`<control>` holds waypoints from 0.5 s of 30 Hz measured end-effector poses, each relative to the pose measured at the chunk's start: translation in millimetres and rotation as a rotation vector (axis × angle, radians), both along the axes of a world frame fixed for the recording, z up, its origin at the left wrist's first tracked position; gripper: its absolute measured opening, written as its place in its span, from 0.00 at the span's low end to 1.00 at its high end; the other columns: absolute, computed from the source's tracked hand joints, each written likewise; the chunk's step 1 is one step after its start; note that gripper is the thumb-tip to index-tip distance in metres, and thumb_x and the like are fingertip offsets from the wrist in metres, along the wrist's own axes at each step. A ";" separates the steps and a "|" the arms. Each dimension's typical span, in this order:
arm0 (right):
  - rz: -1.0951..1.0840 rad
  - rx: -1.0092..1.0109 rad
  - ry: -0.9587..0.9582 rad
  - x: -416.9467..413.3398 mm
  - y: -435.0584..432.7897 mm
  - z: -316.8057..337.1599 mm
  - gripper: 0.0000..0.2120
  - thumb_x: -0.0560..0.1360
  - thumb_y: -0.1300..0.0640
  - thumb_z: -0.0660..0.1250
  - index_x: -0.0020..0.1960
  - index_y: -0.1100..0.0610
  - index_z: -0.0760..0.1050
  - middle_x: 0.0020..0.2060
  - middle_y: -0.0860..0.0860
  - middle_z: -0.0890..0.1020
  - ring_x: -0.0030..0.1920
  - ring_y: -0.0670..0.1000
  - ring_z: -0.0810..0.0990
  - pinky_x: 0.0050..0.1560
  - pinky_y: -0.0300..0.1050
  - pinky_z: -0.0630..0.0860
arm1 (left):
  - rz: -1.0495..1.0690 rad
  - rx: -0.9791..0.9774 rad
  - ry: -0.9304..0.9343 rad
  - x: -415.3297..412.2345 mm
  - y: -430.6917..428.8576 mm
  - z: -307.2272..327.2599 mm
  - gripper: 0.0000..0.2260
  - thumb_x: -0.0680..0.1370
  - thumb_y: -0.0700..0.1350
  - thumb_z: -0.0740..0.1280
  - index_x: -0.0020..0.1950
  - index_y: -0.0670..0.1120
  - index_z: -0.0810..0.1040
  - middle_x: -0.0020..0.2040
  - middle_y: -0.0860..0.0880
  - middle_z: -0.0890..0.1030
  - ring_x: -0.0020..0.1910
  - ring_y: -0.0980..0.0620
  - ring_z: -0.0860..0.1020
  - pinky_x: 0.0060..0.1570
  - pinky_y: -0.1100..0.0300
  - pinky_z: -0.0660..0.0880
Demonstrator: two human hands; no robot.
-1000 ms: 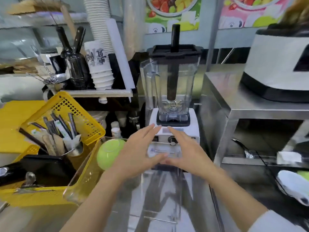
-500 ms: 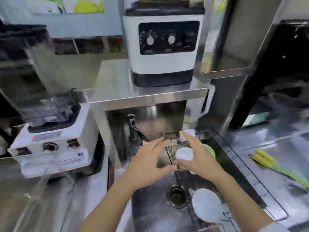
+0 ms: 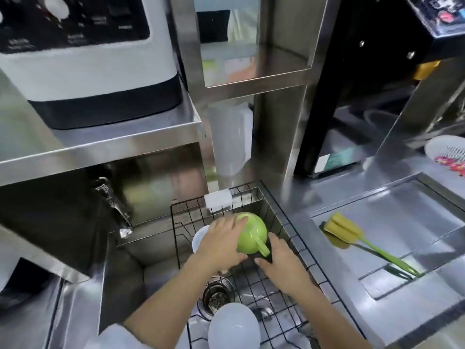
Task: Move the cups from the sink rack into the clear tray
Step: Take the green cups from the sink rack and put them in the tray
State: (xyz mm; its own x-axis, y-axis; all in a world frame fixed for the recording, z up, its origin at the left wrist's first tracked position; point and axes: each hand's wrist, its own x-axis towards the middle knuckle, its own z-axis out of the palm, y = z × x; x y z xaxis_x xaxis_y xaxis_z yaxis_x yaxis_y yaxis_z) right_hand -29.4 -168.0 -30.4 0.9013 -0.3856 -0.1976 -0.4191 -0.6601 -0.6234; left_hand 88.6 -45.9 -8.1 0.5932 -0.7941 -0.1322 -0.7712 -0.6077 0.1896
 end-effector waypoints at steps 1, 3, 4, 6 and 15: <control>-0.011 -0.009 0.015 3.1 2.2 -3.3 0.30 0.74 0.51 0.66 0.70 0.57 0.56 0.60 0.58 0.70 0.58 0.61 0.74 0.53 0.51 0.74 | -0.013 0.040 -0.020 3.4 -3.8 -2.6 0.39 0.69 0.55 0.70 0.73 0.50 0.52 0.74 0.44 0.59 0.71 0.45 0.58 0.69 0.52 0.52; -0.035 -0.023 0.049 8.6 4.9 -9.2 0.30 0.74 0.51 0.65 0.70 0.57 0.55 0.59 0.59 0.70 0.57 0.62 0.75 0.51 0.52 0.74 | -0.035 0.118 -0.036 9.8 -9.9 -6.9 0.41 0.68 0.55 0.71 0.73 0.50 0.51 0.74 0.42 0.57 0.72 0.43 0.57 0.69 0.51 0.53; -0.050 -0.028 0.065 11.1 4.9 -12.2 0.30 0.74 0.51 0.65 0.70 0.57 0.55 0.60 0.59 0.70 0.57 0.62 0.75 0.51 0.53 0.74 | -0.047 0.156 -0.036 13.1 -13.5 -9.3 0.42 0.67 0.55 0.72 0.73 0.50 0.51 0.75 0.41 0.56 0.72 0.43 0.56 0.69 0.50 0.53; -0.087 -0.032 0.077 15.9 3.9 -16.0 0.32 0.74 0.50 0.65 0.70 0.56 0.53 0.60 0.59 0.69 0.56 0.63 0.75 0.51 0.53 0.74 | -0.064 0.192 -0.033 19.7 -20.7 -14.4 0.43 0.67 0.54 0.72 0.73 0.50 0.50 0.75 0.40 0.55 0.72 0.42 0.56 0.69 0.49 0.54; -0.109 -0.051 0.201 37.7 4.6 -28.1 0.48 0.68 0.41 0.69 0.73 0.57 0.42 0.62 0.58 0.72 0.59 0.59 0.76 0.53 0.51 0.73 | -0.079 0.269 0.041 42.2 -40.4 -31.2 0.50 0.62 0.51 0.76 0.73 0.55 0.45 0.74 0.38 0.53 0.72 0.39 0.56 0.69 0.49 0.56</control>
